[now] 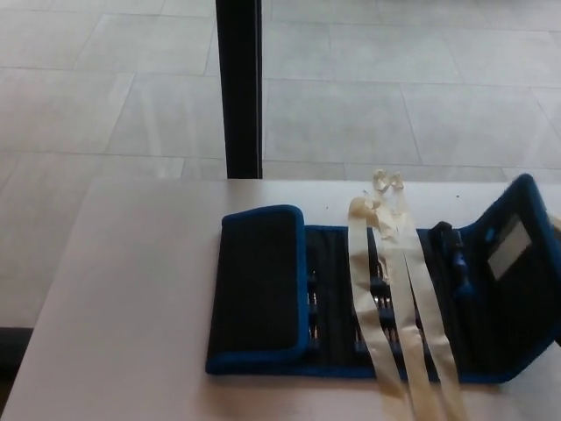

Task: The robot uses its right hand to lift an edge of the toolkit kept in middle of the desk and make one fold in it

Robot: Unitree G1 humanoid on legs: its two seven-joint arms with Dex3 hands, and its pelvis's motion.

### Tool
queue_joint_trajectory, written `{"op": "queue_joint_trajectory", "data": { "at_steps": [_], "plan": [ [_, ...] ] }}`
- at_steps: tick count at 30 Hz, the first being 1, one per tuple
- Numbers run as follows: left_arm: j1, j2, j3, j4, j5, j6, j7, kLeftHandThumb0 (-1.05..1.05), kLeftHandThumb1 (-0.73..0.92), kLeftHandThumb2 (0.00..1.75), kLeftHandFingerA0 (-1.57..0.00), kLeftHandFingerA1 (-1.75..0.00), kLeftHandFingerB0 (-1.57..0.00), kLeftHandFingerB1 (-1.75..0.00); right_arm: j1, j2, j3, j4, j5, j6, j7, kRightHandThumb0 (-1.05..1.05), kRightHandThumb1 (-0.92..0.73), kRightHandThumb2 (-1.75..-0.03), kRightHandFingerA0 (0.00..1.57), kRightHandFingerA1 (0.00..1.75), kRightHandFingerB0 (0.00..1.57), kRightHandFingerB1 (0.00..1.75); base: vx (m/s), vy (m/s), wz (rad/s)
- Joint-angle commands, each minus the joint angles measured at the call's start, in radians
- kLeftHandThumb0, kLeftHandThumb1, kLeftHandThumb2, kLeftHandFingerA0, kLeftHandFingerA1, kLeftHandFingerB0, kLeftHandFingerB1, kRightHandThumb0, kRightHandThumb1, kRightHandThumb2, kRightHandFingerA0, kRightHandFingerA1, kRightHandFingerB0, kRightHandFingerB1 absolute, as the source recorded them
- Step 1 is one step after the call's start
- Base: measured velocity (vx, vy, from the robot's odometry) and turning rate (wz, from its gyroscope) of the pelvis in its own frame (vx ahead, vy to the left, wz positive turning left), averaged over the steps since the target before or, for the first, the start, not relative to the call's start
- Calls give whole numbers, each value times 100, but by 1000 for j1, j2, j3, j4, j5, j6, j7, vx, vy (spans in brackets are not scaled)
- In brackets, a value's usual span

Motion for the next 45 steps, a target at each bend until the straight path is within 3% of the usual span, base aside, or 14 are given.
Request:
{"op": "queue_joint_trajectory", "data": {
  "at_steps": [1, 2, 3, 4, 5, 6, 15, 22, 24, 27, 37, 41, 42, 45],
  "plan": [
    [4, 27, -13, 2, 0, -22, 9, -56, 55, 57, -81, -82, -79, -53, 15, -10, 59, -90, -20, -25, 20, -55, -67, -106, 35, 61, 18, 51, 0, 0, 7],
    [6, 27, -15, 1, 0, -26, 8, -56, 55, 56, -81, -82, -79, -54, 32, -22, 87, -97, -40, -55, 46, -56, -66, -106, 35, 61, 18, 52, 0, 0, 8],
    [6, 27, -17, 1, 1, -27, 9, -56, 55, 56, -82, -81, -80, -54, 38, -25, 93, -99, -44, -60, 50, -59, -83, -64, 40, 51, 32, 45, 0, 0, 10],
    [3, 29, -20, 0, 2, -25, 12, -56, 55, 56, -81, -82, -78, -54, 63, -44, 130, -105, -73, -82, 71, -55, -66, -107, 33, 61, 16, 51, 0, 0, 13],
    [2, 30, -21, 0, 0, -24, 12, -56, 55, 56, -81, -82, -78, -54, 74, -52, 147, -107, -85, -93, 79, -55, -66, -107, 33, 61, 16, 51, 0, 0, 13],
    [-1, 30, -23, 0, 1, -20, 17, -56, 54, 56, -80, -78, -77, -54, 87, -59, 166, -99, -102, -116, 84, -59, -88, -65, 36, 50, 28, 45, 0, 0, 11],
    [-16, 41, -45, -4, 8, -21, 13, -53, 54, 57, -84, -82, -78, -53, 85, -272, 447, 169, -397, -278, 116, -59, -90, -66, 37, 53, 35, 48, 0, 0, 1],
    [-29, 47, -55, 0, 14, -22, 13, -56, 54, 56, -83, -79, -80, -54, 29, -300, 529, 345, -489, -395, 62, -56, -89, -65, 38, 53, 35, 46, 0, 0, 0],
    [-28, 49, -67, 4, 25, -21, 18, -59, 53, 58, -88, -90, -79, -53, 7, -313, 608, 424, -566, -461, 39, -57, -89, -65, 43, 52, 38, 46, 0, 0, 0],
    [-25, 47, -73, -1, 28, -28, 21, -59, 54, 58, -87, -89, -80, -54, -6, -318, 669, 437, -594, -458, 53, -60, -88, -66, 44, 53, 38, 45, 0, 0, 0],
    [-23, 43, -51, -2, 0, -32, 5, -56, 56, 56, -81, -83, -74, -55, 1, -305, 638, 305, -493, -371, 107, -59, -92, -67, 32, 52, 31, 47, 0, 0, 0],
    [-23, 46, -51, -1, -2, -25, -1, -56, 56, 57, -78, -82, -73, -55, -12, -287, 447, 101, -240, -180, 205, -56, -92, -69, 28, 51, 22, 46, 0, 0, 0],
    [-26, 42, -43, 0, -9, -25, 7, -58, 55, 56, -80, -85, -74, -55, -33, -281, 364, 19, -146, -56, 189, -54, -92, -67, 33, 48, 25, 43, 0, 0, 0],
    [-19, 46, -53, 1, 3, -34, 10, -63, 56, 57, -81, -83, -72, -55, -70, -325, 275, -79, -81, 66, 192, -59, -91, -68, 43, 54, 26, 44, 0, 0, 5]
  ]
}}
